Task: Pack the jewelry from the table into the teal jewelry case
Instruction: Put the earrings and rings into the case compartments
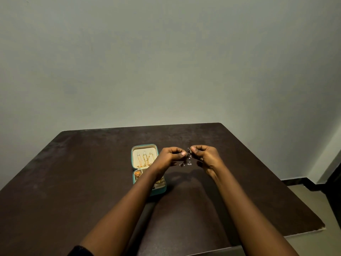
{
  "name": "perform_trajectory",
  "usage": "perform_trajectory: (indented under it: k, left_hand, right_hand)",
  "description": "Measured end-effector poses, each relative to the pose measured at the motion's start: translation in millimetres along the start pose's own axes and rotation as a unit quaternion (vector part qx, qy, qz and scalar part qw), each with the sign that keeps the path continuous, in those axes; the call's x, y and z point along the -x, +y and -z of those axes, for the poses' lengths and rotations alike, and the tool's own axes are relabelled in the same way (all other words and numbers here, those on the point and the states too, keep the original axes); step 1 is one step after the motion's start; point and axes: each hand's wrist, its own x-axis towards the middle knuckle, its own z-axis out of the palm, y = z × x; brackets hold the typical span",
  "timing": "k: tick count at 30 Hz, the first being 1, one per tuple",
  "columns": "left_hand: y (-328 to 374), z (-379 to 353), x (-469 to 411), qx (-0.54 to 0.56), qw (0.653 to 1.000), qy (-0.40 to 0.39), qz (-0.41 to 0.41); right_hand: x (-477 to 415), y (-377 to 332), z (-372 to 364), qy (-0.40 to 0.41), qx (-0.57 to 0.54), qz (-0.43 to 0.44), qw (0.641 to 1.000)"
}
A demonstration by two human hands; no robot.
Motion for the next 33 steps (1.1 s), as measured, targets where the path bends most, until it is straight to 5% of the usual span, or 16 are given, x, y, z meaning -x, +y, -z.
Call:
perform_trajectory:
  k: [20,33]
  left_hand:
    - [7.9,1.1,8.9,0.094,0.99,-0.069,0.078]
    - [5.4,8.4,9.0,0.037,0.995,-0.048,0.085]
  right_hand:
    - [6.1,-6.0,3.9,-0.072,0.057,0.042,0.995]
    - [7.8,-1.0,2.8,-0.096,0.092,0.046,0.99]
